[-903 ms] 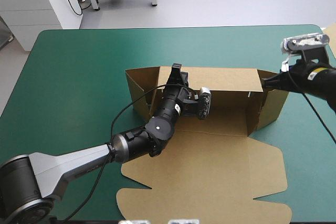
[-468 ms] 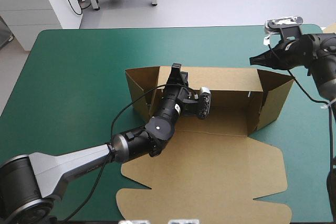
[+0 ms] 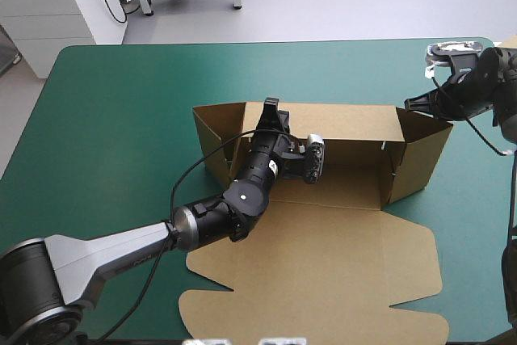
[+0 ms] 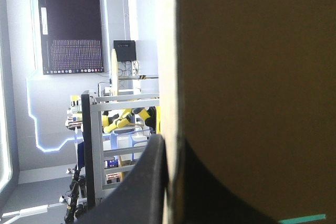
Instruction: Fold the box
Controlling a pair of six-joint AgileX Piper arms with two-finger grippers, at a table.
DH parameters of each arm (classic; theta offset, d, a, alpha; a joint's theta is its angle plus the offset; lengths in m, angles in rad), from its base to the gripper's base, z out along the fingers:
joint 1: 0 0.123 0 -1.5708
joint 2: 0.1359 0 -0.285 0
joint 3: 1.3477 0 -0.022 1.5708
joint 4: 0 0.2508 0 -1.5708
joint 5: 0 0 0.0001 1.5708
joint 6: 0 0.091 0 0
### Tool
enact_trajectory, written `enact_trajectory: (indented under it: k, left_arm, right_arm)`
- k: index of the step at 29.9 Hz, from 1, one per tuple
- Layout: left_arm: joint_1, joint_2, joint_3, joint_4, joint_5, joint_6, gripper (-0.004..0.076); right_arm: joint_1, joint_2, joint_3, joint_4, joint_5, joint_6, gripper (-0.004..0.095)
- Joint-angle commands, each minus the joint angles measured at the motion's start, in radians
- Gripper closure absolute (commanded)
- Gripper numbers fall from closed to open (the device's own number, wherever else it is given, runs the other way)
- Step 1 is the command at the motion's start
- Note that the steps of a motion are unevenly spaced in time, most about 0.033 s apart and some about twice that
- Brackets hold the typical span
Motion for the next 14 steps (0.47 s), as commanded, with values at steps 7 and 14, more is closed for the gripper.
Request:
enact_trajectory:
  k: [7, 14]
  left_arm:
    - [-0.011, -0.033, -0.012, -0.016, 0.007, -0.017, 0.0731]
    - [-0.011, -0.033, -0.012, -0.018, 0.008, -0.017, 0.0731]
  right_arm:
    - [-0.006, -0.081, 0.063, 0.120, 0.008, -0.108, 0.0929]
    - [-0.006, -0.192, 0.205, 0.136, -0.055, -0.165, 0.0929]
